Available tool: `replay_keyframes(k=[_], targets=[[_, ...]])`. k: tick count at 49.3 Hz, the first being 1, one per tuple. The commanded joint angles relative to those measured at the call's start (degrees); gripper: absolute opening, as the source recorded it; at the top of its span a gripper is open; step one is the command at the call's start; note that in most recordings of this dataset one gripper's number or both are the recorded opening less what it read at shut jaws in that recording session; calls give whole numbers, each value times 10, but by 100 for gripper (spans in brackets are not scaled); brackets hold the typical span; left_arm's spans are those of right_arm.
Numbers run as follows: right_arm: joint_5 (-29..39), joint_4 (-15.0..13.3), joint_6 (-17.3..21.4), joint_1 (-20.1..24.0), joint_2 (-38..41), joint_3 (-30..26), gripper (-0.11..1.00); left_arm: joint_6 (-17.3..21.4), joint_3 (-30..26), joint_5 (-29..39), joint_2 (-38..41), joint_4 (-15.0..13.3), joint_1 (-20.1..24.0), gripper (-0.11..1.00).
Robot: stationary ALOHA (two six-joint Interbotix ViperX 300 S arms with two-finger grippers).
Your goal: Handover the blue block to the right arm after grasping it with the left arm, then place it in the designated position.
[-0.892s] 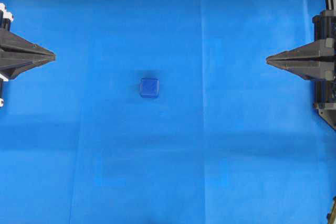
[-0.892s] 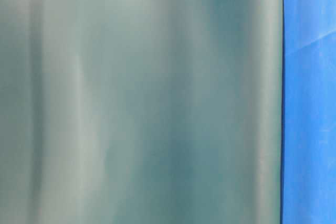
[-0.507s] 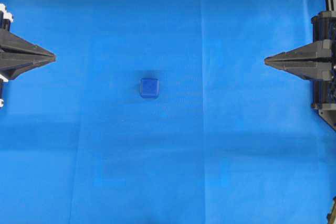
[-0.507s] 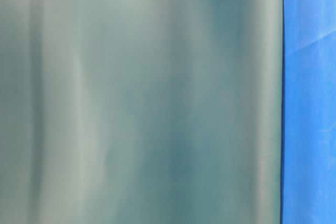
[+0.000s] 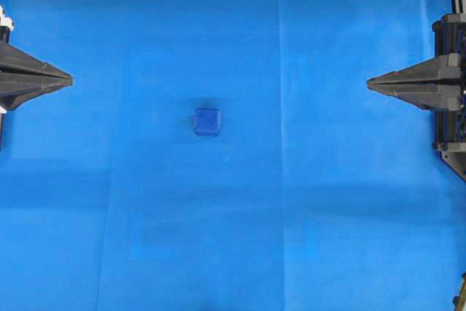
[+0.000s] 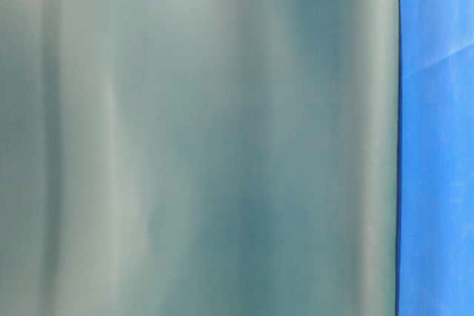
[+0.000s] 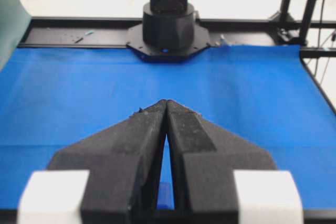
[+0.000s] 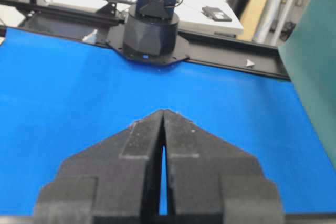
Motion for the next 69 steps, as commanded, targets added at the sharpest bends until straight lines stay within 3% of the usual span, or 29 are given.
replay_keyframes(k=[1, 4, 8, 15, 20, 23, 26, 39, 49, 69], targets=[[0, -1, 4, -2, 2, -18, -2, 0, -8, -3, 2, 0, 1, 2], [0, 1, 6, -2, 1, -19, -1, 1, -7, -3, 1, 0, 1, 12], [0, 4, 9, -2, 1, -21, 10, 0, -8, -4, 0, 0, 1, 34], [-3, 3, 13, -2, 4, -25, 49, 4, -7, 2, -1, 0, 0, 76], [0, 3, 13, -5, 4, -25, 79, 4, -7, 6, -4, 0, 1, 93], [0, 3, 14, -7, 6, -25, 92, 4, -7, 8, -6, 0, 1, 93], [0, 4, 14, -9, 6, -25, 97, 4, -8, 11, -11, 0, 1, 93], [2, 4, 14, -16, 8, -25, 98, 2, -10, 18, -18, 0, 0, 93], [-1, 4, 14, -16, 15, -28, 98, 2, -11, -21, 9, 0, 5, 93], [-1, 4, 14, -16, 27, -36, 98, -2, -65, -93, 149, 0, 19, 93]])
